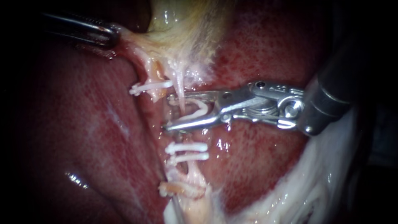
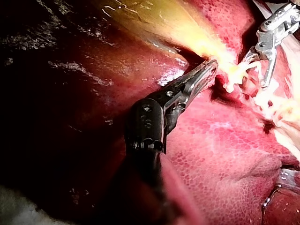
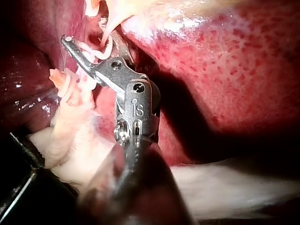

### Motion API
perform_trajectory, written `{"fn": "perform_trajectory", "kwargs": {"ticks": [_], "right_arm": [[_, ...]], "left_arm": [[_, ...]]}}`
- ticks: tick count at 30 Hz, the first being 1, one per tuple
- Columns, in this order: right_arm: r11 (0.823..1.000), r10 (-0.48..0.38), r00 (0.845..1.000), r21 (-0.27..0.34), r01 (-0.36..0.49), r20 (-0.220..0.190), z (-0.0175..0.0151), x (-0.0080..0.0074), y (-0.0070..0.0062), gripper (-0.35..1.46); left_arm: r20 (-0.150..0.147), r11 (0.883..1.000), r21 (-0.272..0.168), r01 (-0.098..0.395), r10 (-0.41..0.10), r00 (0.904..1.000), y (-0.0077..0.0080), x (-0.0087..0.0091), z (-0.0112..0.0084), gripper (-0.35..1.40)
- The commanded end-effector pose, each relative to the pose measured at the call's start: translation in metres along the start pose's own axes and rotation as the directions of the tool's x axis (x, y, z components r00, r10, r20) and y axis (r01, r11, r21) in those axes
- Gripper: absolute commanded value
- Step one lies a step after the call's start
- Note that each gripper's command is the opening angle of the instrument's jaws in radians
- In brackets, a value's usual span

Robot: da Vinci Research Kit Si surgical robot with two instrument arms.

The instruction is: Clipping third clip right tube

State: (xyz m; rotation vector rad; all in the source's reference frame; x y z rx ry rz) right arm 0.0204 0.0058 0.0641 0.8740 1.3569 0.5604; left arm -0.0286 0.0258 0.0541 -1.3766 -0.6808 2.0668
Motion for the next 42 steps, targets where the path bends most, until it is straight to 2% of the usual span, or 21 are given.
{"fn": "perform_trajectory", "kwargs": {"ticks": [1,9,12,20,26,28,32,35,38,42], "right_arm": [[1.000,0.003,1.000,0.010,-0.003,-0.007,0.0000,0.0001,-0.0001,0.50],[0.997,0.032,0.998,0.078,-0.028,-0.049,0.0003,0.0014,-0.0024,0.48],[0.996,0.040,0.998,0.087,-0.035,-0.054,0.0003,0.0019,-0.0029,0.47],[0.994,0.059,0.997,0.091,-0.054,-0.052,-0.0004,0.0019,-0.0028,0.34],[0.993,0.077,0.996,0.095,-0.072,-0.050,-0.0011,0.0018,-0.0029,0.03],[0.991,0.083,0.996,0.108,-0.077,-0.045,-0.0012,0.0018,-0.0029,-0.14],[0.988,0.099,0.994,0.119,-0.094,-0.039,-0.0013,0.0018,-0.0030,-0.35],[0.985,0.115,0.993,0.134,-0.110,-0.031,-0.0013,0.0018,-0.0030,-0.35],[0.982,0.144,0.989,0.123,-0.141,-0.015,-0.0013,0.0018,-0.0032,-0.35],[0.983,0.143,0.990,0.119,-0.141,-0.007,-0.0012,0.0018,-0.0034,-0.35]], "left_arm": [[0.000,1.000,-0.001,0.000,0.000,1.0000,-0.0001,0.0000,0.0000,-0.35],[0.000,1.000,-0.002,-0.001,0.001,1.0000,-0.0004,-0.0002,0.0000,-0.35],[0.000,1.000,-0.002,-0.001,0.001,1.0000,-0.0004,-0.0002,0.0000,-0.35],[0.000,1.000,-0.002,-0.001,0.001,1.0000,-0.0004,-0.0002,0.0000,-0.35],[0.000,1.000,-0.002,-0.001,0.001,1.0000,-0.0004,-0.0002,0.0000,-0.35],[0.000,1.000,-0.002,-0.001,0.001,1.0000,-0.0004,-0.0002,0.0000,-0.35],[0.000,1.000,-0.002,-0.001,0.001,1.0000,-0.0004,-0.0002,0.0000,-0.35],[0.000,1.000,-0.002,-0.001,0.001,1.0000,-0.0004,-0.0002,0.0000,-0.35],[0.000,1.000,-0.002,-0.001,0.001,1.0000,-0.0004,-0.0002,0.0000,-0.35],[0.000,1.000,-0.002,-0.001,0.001,1.0000,-0.0004,-0.0002,0.0000,-0.35]]}}
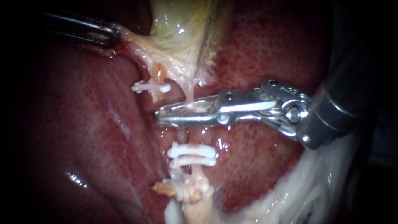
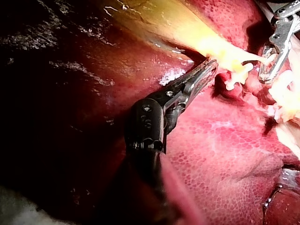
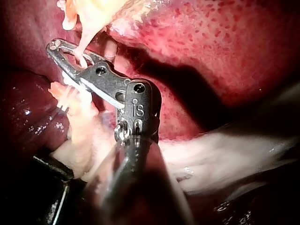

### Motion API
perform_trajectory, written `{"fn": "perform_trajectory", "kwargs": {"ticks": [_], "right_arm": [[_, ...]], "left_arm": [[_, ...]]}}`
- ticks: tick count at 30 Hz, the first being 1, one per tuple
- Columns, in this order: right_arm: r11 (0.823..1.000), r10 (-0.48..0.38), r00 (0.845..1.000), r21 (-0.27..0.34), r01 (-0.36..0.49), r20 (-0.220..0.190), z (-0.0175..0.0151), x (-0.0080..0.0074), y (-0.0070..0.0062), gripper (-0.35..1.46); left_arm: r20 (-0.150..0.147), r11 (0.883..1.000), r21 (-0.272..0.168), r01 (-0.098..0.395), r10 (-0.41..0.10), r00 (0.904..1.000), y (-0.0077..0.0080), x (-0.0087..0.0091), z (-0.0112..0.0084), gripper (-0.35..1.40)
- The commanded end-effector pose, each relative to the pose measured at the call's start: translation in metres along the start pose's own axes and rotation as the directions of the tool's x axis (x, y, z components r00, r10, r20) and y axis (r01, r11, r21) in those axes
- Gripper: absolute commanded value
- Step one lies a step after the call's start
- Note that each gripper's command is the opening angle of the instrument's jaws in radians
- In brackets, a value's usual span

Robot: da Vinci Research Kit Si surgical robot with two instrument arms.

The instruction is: Clipping third clip right tube

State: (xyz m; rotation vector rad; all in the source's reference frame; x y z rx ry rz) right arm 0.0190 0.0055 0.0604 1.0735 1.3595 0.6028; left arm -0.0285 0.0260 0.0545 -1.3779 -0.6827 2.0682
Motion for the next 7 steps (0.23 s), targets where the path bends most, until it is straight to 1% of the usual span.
{"fn": "perform_trajectory", "kwargs": {"ticks": [1,7], "right_arm": [[1.000,-0.002,1.000,-0.001,0.002,0.000,0.0000,0.0000,0.0000,-0.35],[1.000,-0.002,1.000,-0.001,0.002,0.000,-0.0001,0.0000,0.0002,-0.35]], "left_arm": [[0.000,1.000,0.000,0.000,0.000,1.0000,0.0000,0.0000,0.0000,-0.35],[0.000,1.000,0.000,0.000,0.000,1.0000,0.0000,0.0000,0.0000,-0.35]]}}
